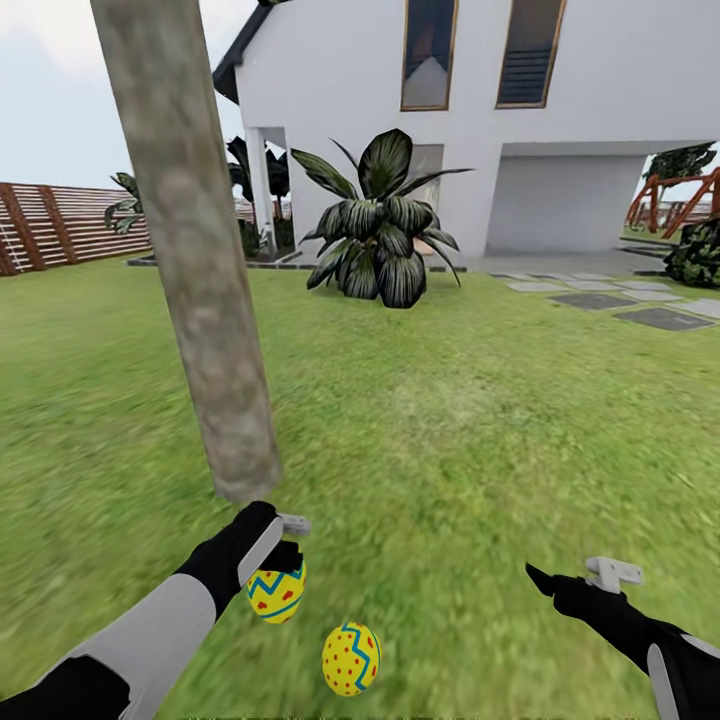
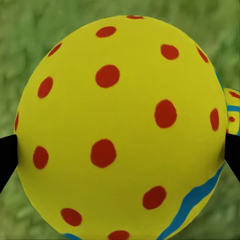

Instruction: Take the three Easter eggs out of the wicker basket on the lawn in the garden, then place them on the lawn next to a single tree (choose any tree) so that all three eggs are next to the same tree and none are left in the basket.

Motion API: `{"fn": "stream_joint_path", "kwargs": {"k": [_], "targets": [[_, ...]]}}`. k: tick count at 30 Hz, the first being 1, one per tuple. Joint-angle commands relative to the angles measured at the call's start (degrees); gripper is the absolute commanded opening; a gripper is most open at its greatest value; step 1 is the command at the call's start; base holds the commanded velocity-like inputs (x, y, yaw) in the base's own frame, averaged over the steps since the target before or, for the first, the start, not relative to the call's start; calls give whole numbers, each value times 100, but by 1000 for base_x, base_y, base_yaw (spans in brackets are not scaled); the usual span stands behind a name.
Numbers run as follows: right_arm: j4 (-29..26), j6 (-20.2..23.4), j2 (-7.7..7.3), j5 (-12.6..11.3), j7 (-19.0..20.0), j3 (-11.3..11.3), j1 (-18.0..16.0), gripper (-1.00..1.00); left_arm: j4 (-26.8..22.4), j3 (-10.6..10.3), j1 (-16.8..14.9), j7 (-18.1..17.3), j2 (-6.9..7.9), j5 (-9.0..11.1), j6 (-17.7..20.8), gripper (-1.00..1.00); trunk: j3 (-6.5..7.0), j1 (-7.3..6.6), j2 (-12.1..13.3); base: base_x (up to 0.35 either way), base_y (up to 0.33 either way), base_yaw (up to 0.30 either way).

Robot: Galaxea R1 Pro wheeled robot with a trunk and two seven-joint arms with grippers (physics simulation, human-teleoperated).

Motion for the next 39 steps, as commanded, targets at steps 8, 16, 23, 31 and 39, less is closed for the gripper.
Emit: {"fn": "stream_joint_path", "kwargs": {"k": [8, 16, 23, 31, 39], "targets": [[-5, 29, 8, 18, 39, -1, -5, 100, -6, -26, 1, 51, 4, 49, -10, -100, -184, 19, -14, 0, 0, 0], [-213, 21, -2, 6, 576, -60, 10, 100, -6, -34, 1, 51, 4, 40, -29, -100, -361, 40, -24, 0, 0, 0], [-344, 413, -72, 15, 3281, -646, 18, 100, -6, -35, 1, 51, 4, 39, -31, -100, -516, 58, -34, 0, 0, 0], [-348, 437, -71, 13, 3696, -797, 28, 100, -6, -35, 1, 57, 4, 39, -31, -100, -693, 78, -44, 0, 0, 0], [-348, 442, -70, 18, 3704, -801, 39, 100, -13, -50, 9, 70, 4, 32, -45, -100, -870, 99, -55, 0, 0, 0]]}}
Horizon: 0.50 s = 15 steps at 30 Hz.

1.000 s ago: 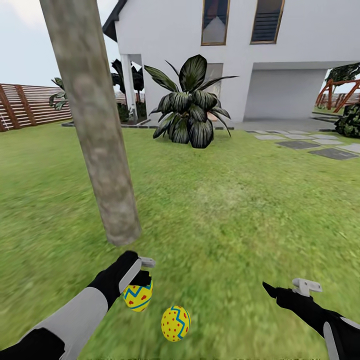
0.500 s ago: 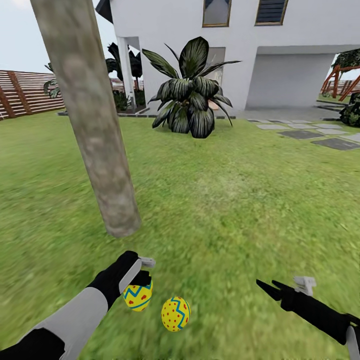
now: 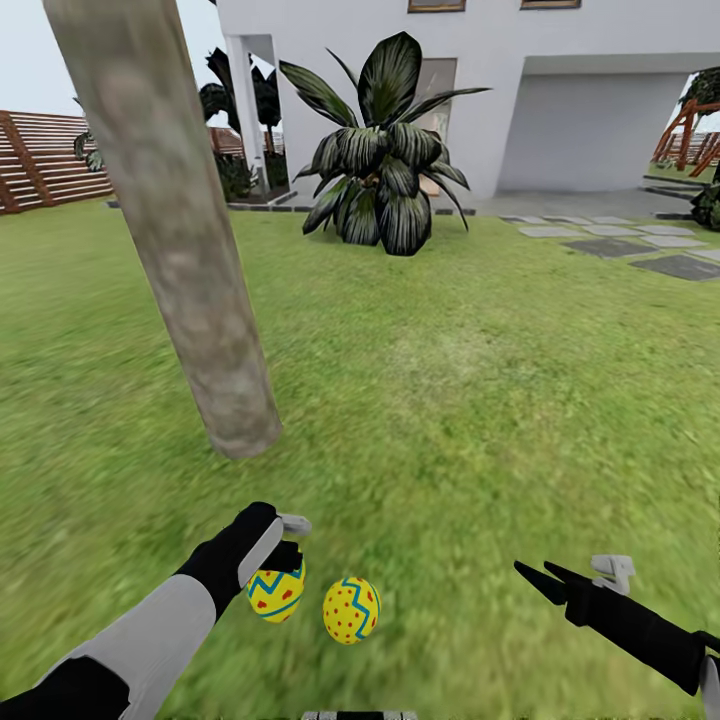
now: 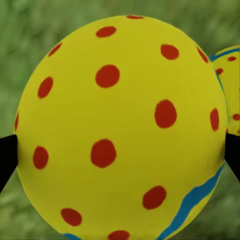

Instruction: Take the three Easter eggs out of the wicker basket on the lawn in the garden, then place them on the lawn next to a single tree (choose any tree) so that all three eggs are next to the same tree and none are left in the basket.

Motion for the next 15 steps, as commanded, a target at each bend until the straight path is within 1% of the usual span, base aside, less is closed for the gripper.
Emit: {"fn": "stream_joint_path", "kwargs": {"k": [1, 3, 5, 15], "targets": [[-4, 42, 1, 18, 34, -8, -5, 100, -6, -27, -4, 55, 4, 59, 6, -100, -28, 1, -4, 0, 0, 0], [-3, 42, 1, 18, 34, -8, -5, 100, -6, -29, -3, 66, 4, 58, -21, -100, -72, 6, -6, 0, 0, 0], [-3, 42, 1, 18, 34, -8, -5, 100, -6, -34, -3, 68, 10, 58, -223, -100, -116, 11, -9, 0, 0, 0], [-4, 49, 1, 22, 34, -8, -5, 100, -12, -51, -3, 84, 12, 58, -819, -100, -338, 37, -23, 0, 0, 0]]}}
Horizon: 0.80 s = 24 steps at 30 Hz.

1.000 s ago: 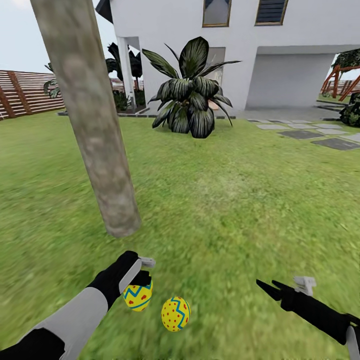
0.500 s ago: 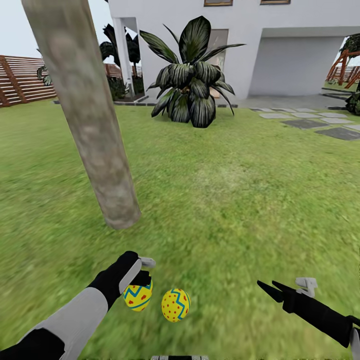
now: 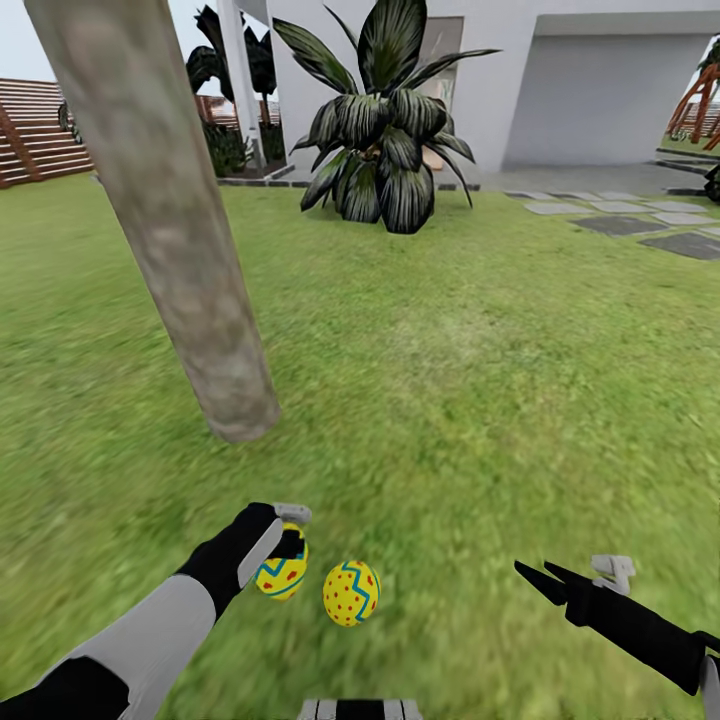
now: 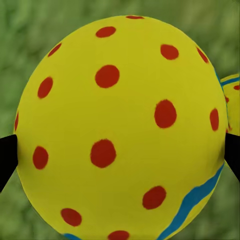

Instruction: Take the three Easter eggs out of the wicker basket on the lawn in the garden, then place them on the lawn next to a single tree (choose any tree) so that all three eggs are next to the same tree and none are left in the basket.

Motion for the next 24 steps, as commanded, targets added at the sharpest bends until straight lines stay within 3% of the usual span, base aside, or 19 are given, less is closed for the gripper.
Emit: {"fn": "stream_joint_path", "kwargs": {"k": [1, 5, 15, 24], "targets": [[-4, 42, 1, 19, 35, -8, -5, 100, -7, -29, -4, 51, 4, 60, -11, -100, -27, 1, -4, 0, 0, 0], [-4, 43, 1, 20, 35, -8, -4, 100, -9, -41, -4, 51, 4, 60, -42, -100, -116, 11, -9, 0, 0, 0], [-4, 44, 1, 20, 35, -8, -5, 100, -9, -49, -4, 57, -2, 60, -40, -100, -116, 11, -9, 0, 0, 0], [-4, 44, 1, 23, 35, -17, -5, 100, -1, -31, -4, 43, 1, 60, -26, -100, -315, 35, -21, 0, 0, 0]]}}
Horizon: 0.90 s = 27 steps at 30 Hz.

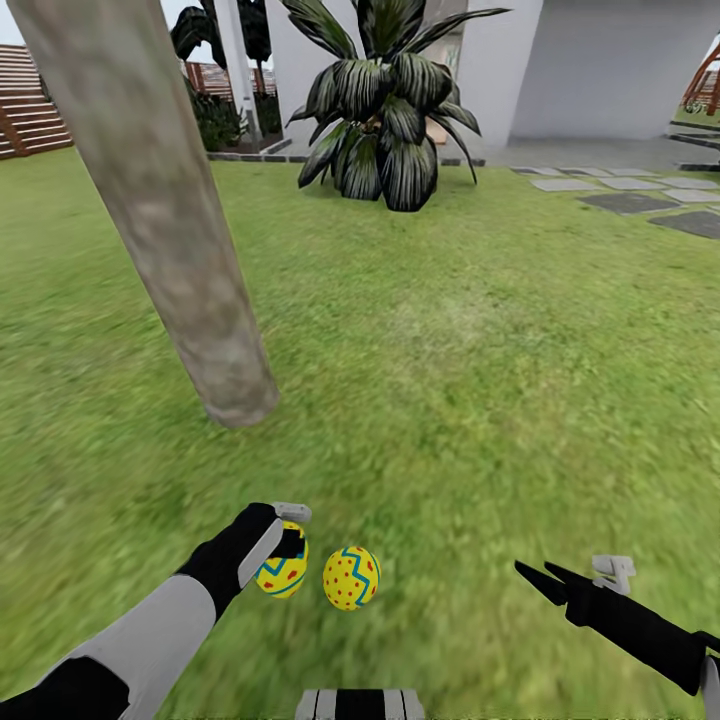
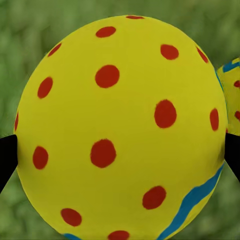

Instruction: Take the three Easter eggs out of the wicker basket on the lawn in the garden, then place them on the lawn next to a single tree (choose any tree) so that all three eggs are next to the same tree and none are left in the basket.

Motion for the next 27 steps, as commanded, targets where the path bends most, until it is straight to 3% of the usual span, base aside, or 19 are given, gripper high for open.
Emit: {"fn": "stream_joint_path", "kwargs": {"k": [1, 16, 27], "targets": [[-4, 42, 1, 19, 35, -9, -5, 100, -6, -32, -4, 50, 1, 59, 16, -100, -27, 1, -4, 0, 0, 0], [-4, 42, 1, 19, 35, -9, -5, 100, -13, -53, -4, 63, 6, 51, -9, -100, -360, 40, -24, 0, 0, 0], [-4, 42, 1, 19, 35, -9, -5, 100, -6, -54, -4, 58, 7, 50, -325, -100, -603, 68, -38, 0, 0, 0]]}}
